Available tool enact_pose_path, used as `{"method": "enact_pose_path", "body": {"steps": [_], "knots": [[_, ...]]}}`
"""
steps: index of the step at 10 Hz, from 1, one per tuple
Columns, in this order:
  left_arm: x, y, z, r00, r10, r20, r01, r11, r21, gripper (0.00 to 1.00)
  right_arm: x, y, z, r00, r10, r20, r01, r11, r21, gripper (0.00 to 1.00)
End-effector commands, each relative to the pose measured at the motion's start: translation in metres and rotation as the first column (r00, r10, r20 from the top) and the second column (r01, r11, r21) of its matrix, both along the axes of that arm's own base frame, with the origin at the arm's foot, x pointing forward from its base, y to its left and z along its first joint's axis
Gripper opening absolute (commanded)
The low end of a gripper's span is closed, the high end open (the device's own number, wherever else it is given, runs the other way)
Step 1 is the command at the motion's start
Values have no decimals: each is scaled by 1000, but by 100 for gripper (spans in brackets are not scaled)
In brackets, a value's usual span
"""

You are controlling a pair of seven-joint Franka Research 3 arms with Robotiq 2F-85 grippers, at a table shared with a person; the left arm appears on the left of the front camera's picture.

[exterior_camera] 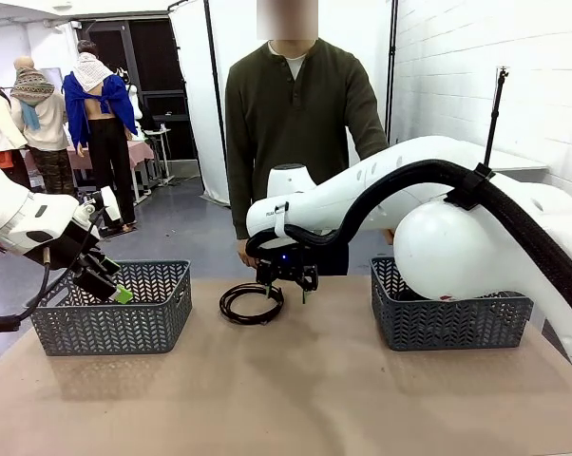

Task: Organize the cables according to human instructions.
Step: Pick up a bundle of cables and place it in the basket indicated by the human.

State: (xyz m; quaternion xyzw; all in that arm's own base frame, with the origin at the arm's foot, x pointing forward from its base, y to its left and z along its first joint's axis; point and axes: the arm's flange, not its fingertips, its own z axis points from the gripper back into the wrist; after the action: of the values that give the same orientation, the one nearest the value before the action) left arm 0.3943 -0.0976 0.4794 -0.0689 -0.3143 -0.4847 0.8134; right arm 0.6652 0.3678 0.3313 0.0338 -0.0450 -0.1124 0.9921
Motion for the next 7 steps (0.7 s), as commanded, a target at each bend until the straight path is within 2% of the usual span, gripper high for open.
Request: {"method": "enact_pose_path", "body": {"steps": [1,7], "knots": [[-2,2,-3,1000,0,-6,0,1000,-12,100,10,6,-3,999,-35,-1,35,999,-24,100],[-2,2,-3,1000,0,-6,0,1000,-12,100,22,3,-18,998,-58,-21,57,997,-52,100]]}}
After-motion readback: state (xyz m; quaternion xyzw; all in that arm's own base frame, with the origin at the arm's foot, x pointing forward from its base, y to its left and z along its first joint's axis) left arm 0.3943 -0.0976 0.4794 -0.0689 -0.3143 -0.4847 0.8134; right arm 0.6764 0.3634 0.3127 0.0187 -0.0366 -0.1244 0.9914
